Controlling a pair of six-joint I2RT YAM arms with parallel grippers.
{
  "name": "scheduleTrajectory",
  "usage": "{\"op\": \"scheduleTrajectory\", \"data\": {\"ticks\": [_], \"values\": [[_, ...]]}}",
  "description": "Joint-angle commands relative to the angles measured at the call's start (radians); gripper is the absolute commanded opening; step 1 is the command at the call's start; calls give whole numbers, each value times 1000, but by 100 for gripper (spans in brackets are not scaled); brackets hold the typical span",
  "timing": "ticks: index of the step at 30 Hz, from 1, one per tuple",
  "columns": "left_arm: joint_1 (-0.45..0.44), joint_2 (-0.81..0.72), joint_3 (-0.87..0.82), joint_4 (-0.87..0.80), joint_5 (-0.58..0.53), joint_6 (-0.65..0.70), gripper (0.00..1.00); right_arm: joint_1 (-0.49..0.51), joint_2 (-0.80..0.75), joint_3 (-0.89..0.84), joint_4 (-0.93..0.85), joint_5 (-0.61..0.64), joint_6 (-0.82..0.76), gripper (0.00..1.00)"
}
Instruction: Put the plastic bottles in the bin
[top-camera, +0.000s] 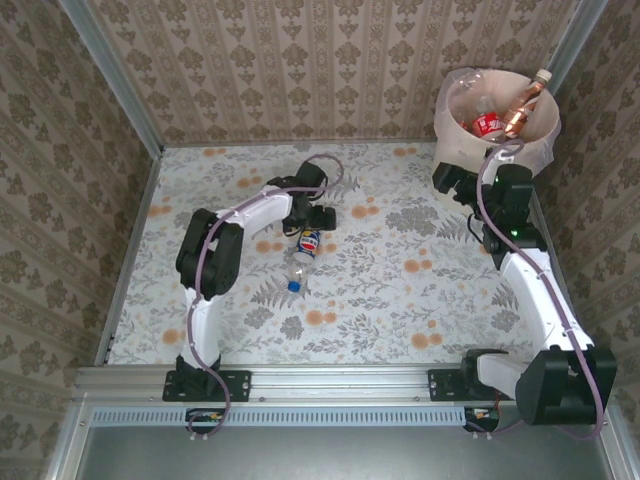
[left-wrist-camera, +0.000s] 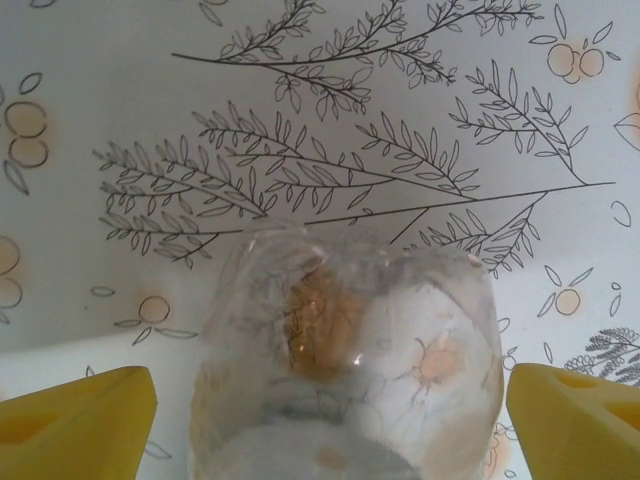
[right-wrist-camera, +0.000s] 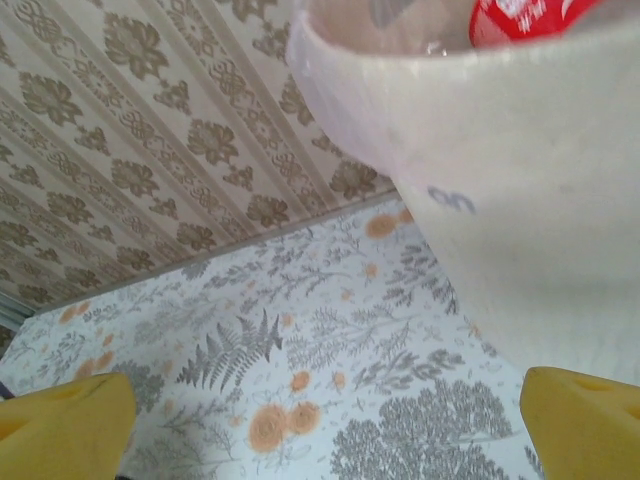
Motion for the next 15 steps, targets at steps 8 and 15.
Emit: {"op": "scheduleTrajectory", "data": {"ticks": [8,15], "values": [[-23,83,92,-74,-40,5,72,3,-103,-91,49,-59,52,100],[-14,11,37,-3,-40,-10,61,44,-97,-129,83,-82,63,100]]}}
